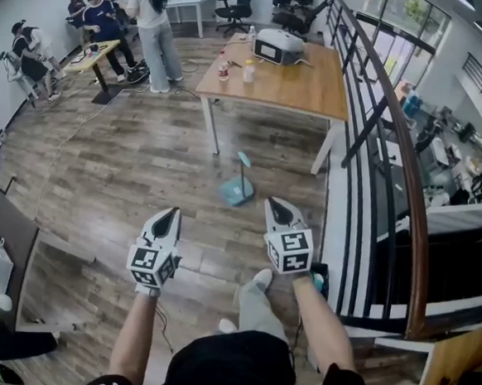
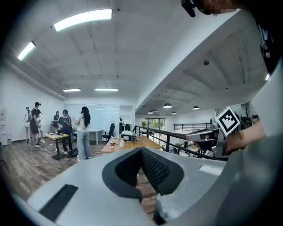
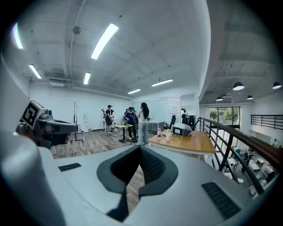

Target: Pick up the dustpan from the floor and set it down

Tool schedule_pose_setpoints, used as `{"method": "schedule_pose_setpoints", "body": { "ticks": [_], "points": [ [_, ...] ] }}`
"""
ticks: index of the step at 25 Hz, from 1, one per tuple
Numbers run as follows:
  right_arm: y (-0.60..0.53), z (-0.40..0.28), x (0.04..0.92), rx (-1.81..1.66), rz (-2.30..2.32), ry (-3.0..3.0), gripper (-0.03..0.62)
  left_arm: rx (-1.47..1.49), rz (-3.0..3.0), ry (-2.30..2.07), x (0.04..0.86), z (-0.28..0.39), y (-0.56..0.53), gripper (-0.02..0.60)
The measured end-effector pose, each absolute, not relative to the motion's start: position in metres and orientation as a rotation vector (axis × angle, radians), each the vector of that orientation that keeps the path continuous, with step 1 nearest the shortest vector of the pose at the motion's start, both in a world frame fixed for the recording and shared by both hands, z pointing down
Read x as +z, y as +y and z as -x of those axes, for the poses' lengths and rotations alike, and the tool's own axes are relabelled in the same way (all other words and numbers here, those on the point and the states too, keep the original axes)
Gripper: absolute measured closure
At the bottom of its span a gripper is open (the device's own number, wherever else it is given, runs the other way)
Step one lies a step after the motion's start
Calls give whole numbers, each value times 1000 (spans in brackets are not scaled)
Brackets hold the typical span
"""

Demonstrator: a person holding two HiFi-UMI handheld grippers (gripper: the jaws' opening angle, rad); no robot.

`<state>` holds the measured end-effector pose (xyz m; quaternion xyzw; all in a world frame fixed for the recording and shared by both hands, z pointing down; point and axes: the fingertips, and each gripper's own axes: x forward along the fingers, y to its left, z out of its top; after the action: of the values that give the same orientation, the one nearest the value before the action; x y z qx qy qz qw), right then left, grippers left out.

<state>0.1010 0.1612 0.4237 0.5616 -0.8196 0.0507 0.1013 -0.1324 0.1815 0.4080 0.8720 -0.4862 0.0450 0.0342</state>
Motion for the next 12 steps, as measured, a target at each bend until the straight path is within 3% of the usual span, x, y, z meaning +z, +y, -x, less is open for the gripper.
{"method": "schedule_pose_setpoints", "body": {
  "ticks": [12],
  "points": [
    [25, -131, 419, 144, -1640, -2429, 600, 153, -2669, -1500, 409, 97, 44, 584]
  ]
}}
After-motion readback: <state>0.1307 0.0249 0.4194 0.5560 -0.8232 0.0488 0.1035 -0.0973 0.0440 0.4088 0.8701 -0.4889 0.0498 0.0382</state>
